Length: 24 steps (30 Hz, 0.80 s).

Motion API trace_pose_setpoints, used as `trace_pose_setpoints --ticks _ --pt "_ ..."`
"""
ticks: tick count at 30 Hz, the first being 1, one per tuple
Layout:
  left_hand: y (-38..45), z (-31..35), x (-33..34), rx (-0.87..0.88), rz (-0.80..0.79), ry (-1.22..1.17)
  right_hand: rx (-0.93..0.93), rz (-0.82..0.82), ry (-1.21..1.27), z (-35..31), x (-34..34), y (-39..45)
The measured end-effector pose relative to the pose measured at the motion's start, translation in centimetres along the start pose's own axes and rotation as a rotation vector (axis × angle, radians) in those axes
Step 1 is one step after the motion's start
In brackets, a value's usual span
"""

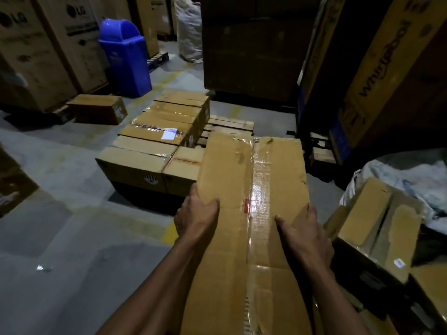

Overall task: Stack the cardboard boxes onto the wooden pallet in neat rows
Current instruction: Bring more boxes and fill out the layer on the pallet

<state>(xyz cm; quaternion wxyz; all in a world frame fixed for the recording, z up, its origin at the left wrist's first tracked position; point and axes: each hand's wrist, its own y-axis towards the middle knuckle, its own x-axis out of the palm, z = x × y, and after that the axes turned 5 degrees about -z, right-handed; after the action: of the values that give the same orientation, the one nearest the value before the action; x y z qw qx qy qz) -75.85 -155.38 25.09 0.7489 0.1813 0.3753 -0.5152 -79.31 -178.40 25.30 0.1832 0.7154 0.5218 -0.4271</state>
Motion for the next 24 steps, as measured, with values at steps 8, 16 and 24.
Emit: trace_pose_setpoints --ticks 8,16,24 --pt "16.0 11.2 4.1 -0.015 0.019 -0.077 -0.069 0.026 0.027 -7.2 -2.4 19.4" --pt "34.0 16.5 10.3 -0.014 0.008 -0.112 -0.094 0.022 -0.047 -14.0 1.2 37.4" --pt "48.6 21.9 12.8 -0.078 0.052 -0.066 -0.082 -0.008 -0.042 -21.3 3.9 52.0"
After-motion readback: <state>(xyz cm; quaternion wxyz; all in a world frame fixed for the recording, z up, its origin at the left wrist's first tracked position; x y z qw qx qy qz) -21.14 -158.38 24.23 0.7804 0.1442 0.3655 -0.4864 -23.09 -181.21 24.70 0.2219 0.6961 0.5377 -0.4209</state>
